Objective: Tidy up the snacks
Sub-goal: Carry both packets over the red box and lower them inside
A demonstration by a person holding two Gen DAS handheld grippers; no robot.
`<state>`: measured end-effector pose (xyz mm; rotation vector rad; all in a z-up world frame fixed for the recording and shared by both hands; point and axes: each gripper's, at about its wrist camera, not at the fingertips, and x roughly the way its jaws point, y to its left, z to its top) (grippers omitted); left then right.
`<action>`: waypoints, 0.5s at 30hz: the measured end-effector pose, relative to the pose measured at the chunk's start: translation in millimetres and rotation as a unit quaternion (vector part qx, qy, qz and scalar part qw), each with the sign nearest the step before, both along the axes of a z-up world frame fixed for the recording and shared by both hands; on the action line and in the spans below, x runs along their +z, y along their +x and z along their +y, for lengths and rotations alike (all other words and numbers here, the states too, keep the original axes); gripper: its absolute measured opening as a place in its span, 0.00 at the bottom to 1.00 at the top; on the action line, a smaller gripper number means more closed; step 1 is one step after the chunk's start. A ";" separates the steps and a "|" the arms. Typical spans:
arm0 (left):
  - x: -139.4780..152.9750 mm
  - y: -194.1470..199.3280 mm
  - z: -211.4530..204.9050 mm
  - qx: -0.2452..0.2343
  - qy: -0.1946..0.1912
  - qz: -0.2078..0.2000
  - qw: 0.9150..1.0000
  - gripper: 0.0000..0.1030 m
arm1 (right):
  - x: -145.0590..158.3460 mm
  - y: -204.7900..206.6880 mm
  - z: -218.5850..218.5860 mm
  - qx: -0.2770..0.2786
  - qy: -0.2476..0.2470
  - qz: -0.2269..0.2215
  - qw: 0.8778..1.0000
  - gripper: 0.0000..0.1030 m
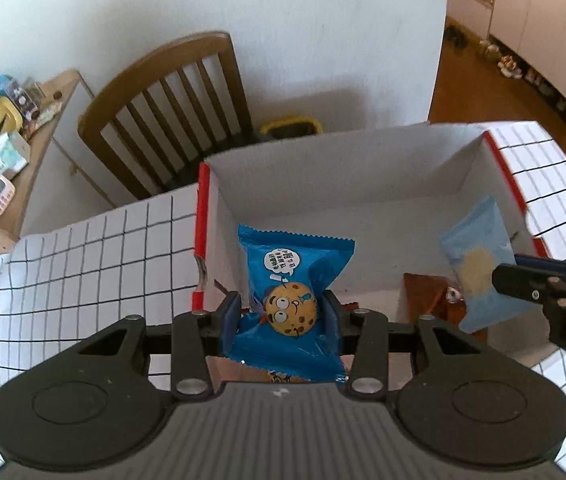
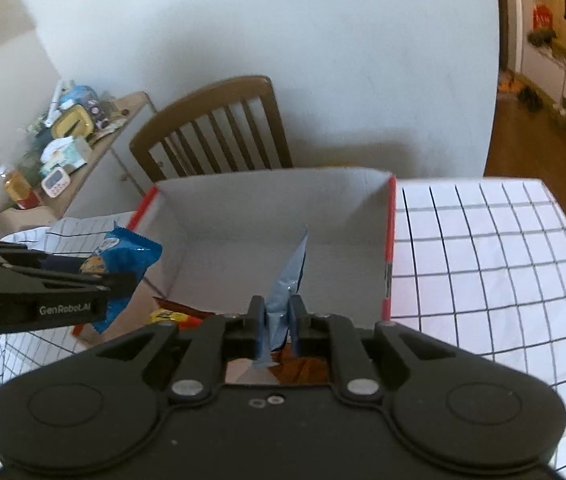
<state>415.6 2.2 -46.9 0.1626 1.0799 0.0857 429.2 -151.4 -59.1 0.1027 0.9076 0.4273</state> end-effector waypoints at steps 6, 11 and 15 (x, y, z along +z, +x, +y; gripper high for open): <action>-26.8 11.3 0.9 0.002 0.005 0.025 1.000 0.40 | -18.9 9.4 9.8 0.005 0.009 0.025 1.000 0.11; -41.8 12.5 4.2 0.008 0.002 0.041 0.999 0.41 | -20.6 11.0 18.8 0.018 0.009 0.025 0.999 0.11; -42.0 13.0 6.6 0.013 -0.006 0.039 0.999 0.42 | -21.7 11.0 20.7 0.021 0.002 0.025 0.999 0.12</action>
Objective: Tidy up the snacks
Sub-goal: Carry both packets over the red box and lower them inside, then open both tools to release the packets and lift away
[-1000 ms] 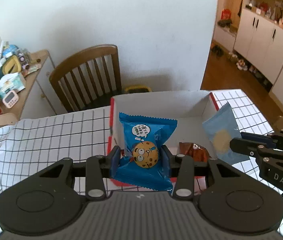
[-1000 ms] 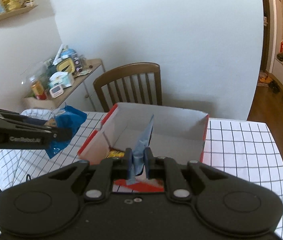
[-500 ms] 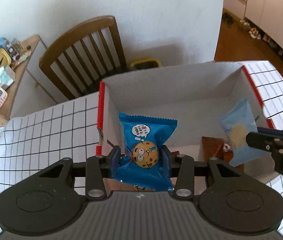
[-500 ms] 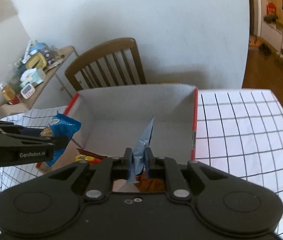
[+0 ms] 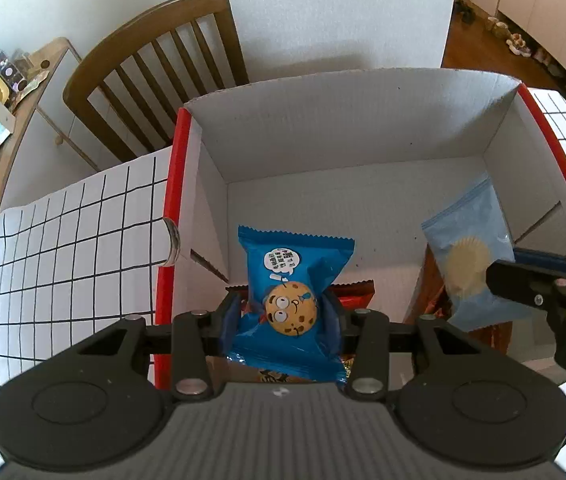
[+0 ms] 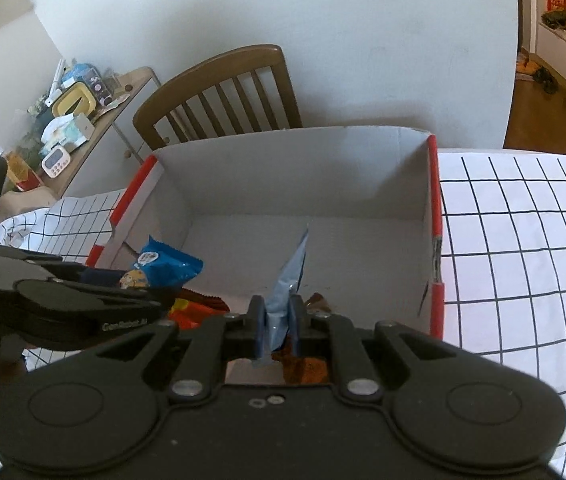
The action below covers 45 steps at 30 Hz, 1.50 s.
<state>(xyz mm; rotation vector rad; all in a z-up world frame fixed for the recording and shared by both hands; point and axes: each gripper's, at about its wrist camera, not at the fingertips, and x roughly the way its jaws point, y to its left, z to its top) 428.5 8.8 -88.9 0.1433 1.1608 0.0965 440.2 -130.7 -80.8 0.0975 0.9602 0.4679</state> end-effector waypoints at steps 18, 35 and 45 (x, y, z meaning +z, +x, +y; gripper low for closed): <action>38.0 -33.8 0.8 -0.003 -0.023 -0.035 0.999 0.53 | 28.9 -28.6 -5.9 0.000 -0.014 -0.025 1.000 0.35; 93.6 -103.0 -3.0 -0.026 -0.040 -0.094 0.994 0.58 | 74.7 -85.3 -8.2 0.010 -0.013 -0.075 0.997 0.61; 118.6 -154.0 2.2 -0.029 -0.053 -0.137 0.989 0.65 | 95.8 -128.3 -15.0 0.033 0.006 -0.104 0.994 0.75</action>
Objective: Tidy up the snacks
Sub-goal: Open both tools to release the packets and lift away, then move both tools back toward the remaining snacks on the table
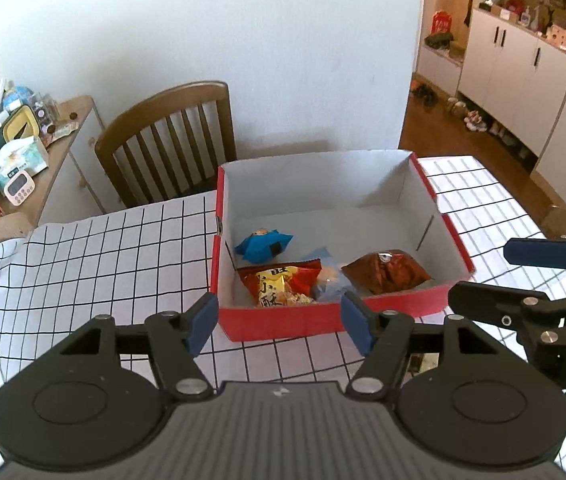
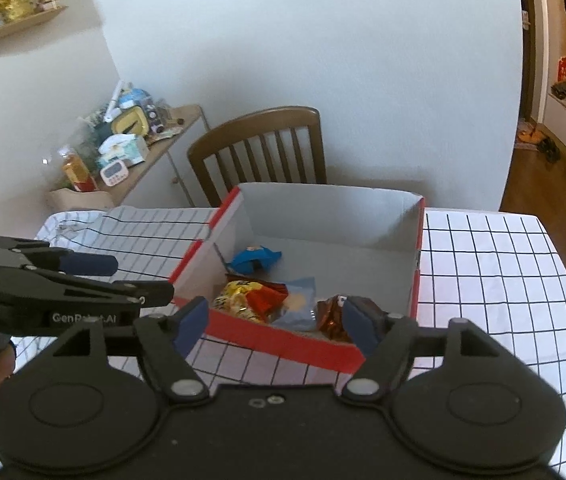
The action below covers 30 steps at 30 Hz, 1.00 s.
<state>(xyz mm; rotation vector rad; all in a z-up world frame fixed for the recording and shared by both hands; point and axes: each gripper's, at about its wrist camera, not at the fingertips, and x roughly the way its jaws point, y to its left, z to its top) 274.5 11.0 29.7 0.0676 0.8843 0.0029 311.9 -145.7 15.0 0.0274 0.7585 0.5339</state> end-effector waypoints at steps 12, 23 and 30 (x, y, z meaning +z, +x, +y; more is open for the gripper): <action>10.7 -61.1 -0.3 -0.003 -0.025 -0.034 0.999 0.69 | 10.2 -52.4 0.8 0.022 0.020 -0.022 0.999 0.90; -5.5 -103.4 6.6 0.007 -0.051 -0.028 0.998 0.78 | 6.2 -91.1 -1.8 0.037 0.025 -0.034 0.998 0.99; -32.6 -119.7 10.7 0.025 -0.078 0.002 0.997 0.79 | -15.4 -110.1 -2.2 0.044 0.020 -0.019 0.999 1.00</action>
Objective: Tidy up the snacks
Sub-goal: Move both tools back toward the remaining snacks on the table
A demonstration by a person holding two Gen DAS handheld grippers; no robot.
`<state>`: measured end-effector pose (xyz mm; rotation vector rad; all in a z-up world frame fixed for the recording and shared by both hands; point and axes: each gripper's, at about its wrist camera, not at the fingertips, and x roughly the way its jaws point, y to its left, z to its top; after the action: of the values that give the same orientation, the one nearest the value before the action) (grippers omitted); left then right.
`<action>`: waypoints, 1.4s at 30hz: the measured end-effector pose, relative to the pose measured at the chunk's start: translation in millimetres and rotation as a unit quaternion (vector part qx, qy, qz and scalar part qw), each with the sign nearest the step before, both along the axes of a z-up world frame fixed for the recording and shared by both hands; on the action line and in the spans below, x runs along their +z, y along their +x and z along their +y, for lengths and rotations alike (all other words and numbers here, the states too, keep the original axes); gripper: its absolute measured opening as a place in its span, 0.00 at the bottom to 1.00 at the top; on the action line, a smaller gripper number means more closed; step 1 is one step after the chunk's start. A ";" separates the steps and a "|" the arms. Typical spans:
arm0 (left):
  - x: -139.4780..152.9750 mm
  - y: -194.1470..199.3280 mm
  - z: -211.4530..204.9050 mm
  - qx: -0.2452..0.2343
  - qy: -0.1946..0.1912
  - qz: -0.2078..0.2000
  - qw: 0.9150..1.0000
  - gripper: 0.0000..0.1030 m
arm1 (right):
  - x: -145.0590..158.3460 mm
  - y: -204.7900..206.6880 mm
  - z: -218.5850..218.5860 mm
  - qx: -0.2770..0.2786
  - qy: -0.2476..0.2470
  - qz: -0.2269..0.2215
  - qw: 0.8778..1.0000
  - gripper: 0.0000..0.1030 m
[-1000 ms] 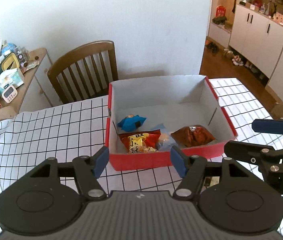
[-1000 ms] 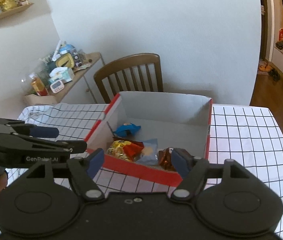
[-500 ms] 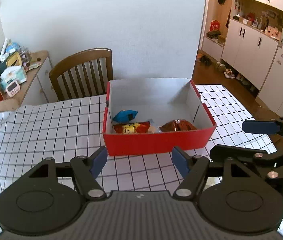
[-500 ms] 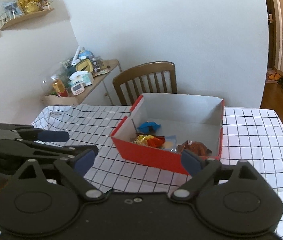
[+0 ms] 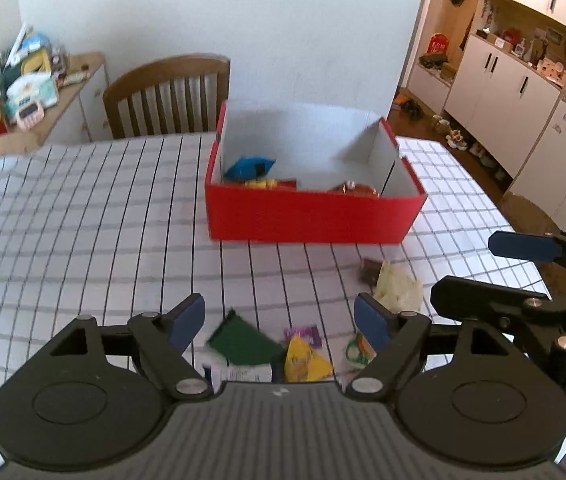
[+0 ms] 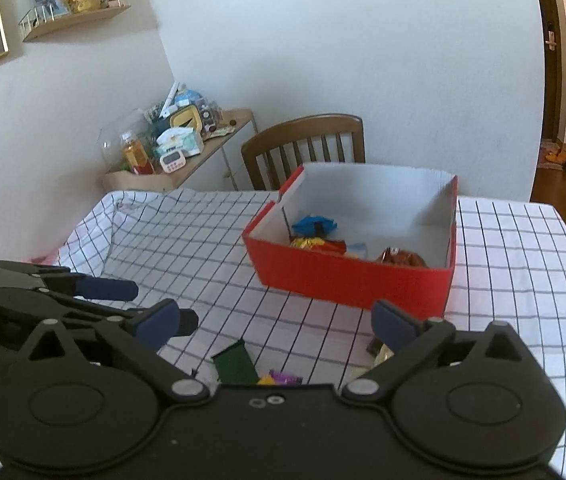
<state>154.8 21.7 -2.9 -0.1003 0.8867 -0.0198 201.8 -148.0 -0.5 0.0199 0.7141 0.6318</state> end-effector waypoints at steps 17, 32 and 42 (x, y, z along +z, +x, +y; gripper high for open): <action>-82.2 -15.6 29.7 0.053 0.006 0.094 0.994 0.85 | -85.8 0.6 -9.9 -0.030 -0.052 0.092 0.994 0.99; -133.3 7.1 25.6 0.038 0.016 0.162 0.986 0.85 | -130.6 25.6 -2.8 -0.040 -0.055 0.160 0.985 0.85; -151.4 26.7 32.4 0.032 -0.007 0.188 0.982 0.85 | -141.9 44.9 8.5 -0.033 -0.073 0.170 0.982 0.81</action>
<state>181.5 54.1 -154.3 -0.1481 1.2619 0.0551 246.7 -139.5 -142.4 0.0155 1.0852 0.5158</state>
